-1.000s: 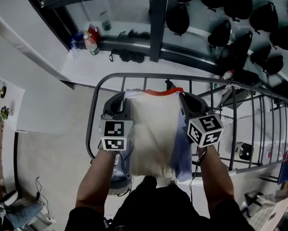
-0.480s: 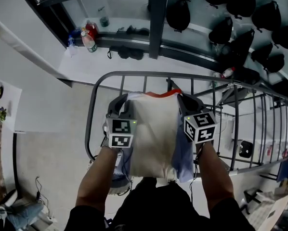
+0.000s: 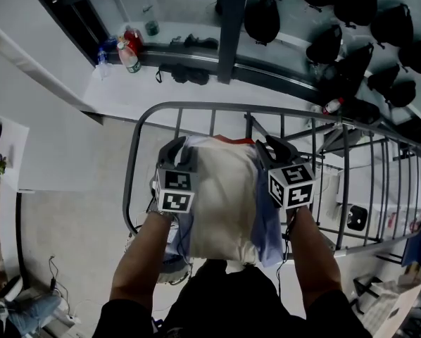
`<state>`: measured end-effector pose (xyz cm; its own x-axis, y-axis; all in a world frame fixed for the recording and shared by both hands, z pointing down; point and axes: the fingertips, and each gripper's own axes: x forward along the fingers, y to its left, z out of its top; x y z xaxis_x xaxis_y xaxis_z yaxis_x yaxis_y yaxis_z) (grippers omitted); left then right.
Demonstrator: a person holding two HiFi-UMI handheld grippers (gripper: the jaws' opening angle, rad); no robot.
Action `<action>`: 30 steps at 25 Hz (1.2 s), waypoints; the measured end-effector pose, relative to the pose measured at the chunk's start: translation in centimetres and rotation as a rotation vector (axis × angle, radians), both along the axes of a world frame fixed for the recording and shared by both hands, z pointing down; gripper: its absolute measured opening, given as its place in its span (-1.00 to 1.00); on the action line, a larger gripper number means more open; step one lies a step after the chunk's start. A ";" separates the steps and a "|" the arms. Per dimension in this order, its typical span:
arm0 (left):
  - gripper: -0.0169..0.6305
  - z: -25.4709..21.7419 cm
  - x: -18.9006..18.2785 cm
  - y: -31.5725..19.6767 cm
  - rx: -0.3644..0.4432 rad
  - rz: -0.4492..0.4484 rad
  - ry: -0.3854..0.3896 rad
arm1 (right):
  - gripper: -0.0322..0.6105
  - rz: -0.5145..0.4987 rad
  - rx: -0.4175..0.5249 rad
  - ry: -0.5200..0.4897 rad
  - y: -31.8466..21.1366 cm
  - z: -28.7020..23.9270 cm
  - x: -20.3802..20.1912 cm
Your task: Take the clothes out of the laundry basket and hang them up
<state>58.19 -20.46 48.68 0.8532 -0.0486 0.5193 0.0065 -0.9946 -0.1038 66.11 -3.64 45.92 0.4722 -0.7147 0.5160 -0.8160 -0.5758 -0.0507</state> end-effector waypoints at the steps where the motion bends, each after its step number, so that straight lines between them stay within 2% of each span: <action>1: -0.63 -0.1 0.0 0.0 0.001 0.004 -0.001 | -0.53 0.001 0.001 0.000 0.0 0.0 0.0; 3: -0.42 -0.1 -0.1 0.1 0.000 0.009 -0.004 | -0.52 0.004 0.005 0.000 0.0 -0.1 0.1; 9: -0.28 -0.4 -1.3 -0.5 0.002 -0.002 -0.001 | -0.52 -0.001 0.019 0.009 -0.2 -0.7 -0.4; 15: -0.25 -2.4 -2.3 -0.4 -0.016 -0.027 0.064 | -0.50 -0.020 0.035 0.022 -0.3 -1.7 -1.2; 21: -0.25 -4.8 -3.6 0.7 0.006 -0.034 0.109 | -0.50 -0.049 0.054 0.039 -0.3 -3.2 -2.7; 30: -0.25 -7.3 -6.8 3.2 0.024 -0.067 0.147 | -0.50 -0.096 0.100 0.067 1.2 -5.7 -5.6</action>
<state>51.39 -17.28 41.39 0.9144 -0.1194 0.3868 -0.0773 -0.9894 -0.1227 60.49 -2.45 40.27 0.4304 -0.8041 0.4101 -0.8703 -0.4902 -0.0476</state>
